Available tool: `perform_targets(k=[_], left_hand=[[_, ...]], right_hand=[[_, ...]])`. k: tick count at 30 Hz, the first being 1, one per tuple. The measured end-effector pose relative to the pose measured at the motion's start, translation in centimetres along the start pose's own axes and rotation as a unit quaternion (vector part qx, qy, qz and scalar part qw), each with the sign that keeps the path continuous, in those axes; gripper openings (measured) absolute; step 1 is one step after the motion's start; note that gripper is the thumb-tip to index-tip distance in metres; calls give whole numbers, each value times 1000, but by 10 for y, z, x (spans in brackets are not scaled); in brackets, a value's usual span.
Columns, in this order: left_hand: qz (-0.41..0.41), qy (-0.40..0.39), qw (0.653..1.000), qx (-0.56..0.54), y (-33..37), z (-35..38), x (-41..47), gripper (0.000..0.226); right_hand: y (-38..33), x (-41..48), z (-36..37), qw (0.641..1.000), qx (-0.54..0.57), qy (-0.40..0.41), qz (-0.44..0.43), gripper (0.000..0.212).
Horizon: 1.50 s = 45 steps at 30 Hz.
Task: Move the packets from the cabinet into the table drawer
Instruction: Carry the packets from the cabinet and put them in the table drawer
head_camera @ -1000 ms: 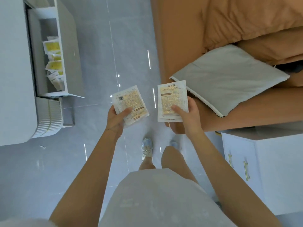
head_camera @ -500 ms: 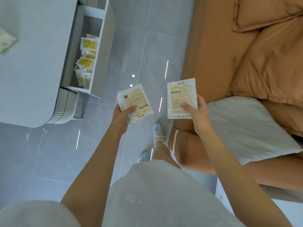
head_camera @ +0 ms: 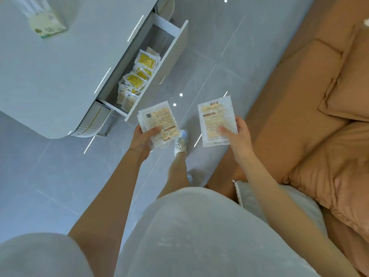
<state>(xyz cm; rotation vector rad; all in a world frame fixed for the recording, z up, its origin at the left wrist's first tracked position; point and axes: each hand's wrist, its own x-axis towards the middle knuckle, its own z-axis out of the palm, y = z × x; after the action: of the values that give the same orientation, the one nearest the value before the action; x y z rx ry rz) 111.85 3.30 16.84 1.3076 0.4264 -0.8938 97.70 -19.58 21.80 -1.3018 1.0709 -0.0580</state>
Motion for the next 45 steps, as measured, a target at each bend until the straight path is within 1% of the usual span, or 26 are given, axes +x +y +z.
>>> perform_targets(k=[3, 6, 10, 14, 17, 22, 25, 30, 34, 37, 39, 41, 43, 45], left_hand=[[-4, 14, 1000, -16, 26, 6, 32, 42], [-19, 33, 999, -32, 57, 15, 66, 44], [-38, 58, 997, -39, 100, 37, 102, 34], [-44, 72, 995, -58, 132, 49, 134, 38], [-35, 93, 992, -77, 149, 53, 155, 43], [-29, 120, 987, -101, 165, 51, 188, 38], [-35, 160, 979, -120, 169, 45, 207, 43], [-61, 247, 951, -178, 174, 40, 234, 49], [-68, 296, 923, -235, 179, 37, 257, 47], [-76, 323, 902, -277, 176, 25, 279, 48], [-89, 337, 897, -273, 169, 12, 295, 46], [-92, 344, 897, -262, 161, -3, 312, 39], [-80, 348, 898, -256, 148, -20, 332, 33], [-76, 351, 901, -244, 131, -39, 357, 28]], right_hand=[[-36, 46, 18, 1000, -22, -16, -14, 32], [-72, 88, 36, 999, -29, -26, -19, 34], [-117, 137, 60, 999, -23, -29, -7, 34], [-157, 177, 84, 998, -39, -42, -7, 37], [-183, 208, 102, 995, -67, -67, -10, 39], [-212, 265, 135, 985, -112, -128, -7, 41], [-224, 299, 158, 979, -133, -157, 3, 37], [-237, 351, 203, 968, -152, -197, 27, 26], [-243, 389, 240, 951, -198, -234, 35, 28], [-236, 416, 267, 932, -243, -265, 49, 28], [-225, 433, 283, 918, -269, -286, 65, 24], [-208, 451, 300, 902, -294, -309, 71, 22], [-186, 472, 317, 888, -317, -324, 71, 25], [-159, 499, 331, 884, -336, -318, 66, 30]])
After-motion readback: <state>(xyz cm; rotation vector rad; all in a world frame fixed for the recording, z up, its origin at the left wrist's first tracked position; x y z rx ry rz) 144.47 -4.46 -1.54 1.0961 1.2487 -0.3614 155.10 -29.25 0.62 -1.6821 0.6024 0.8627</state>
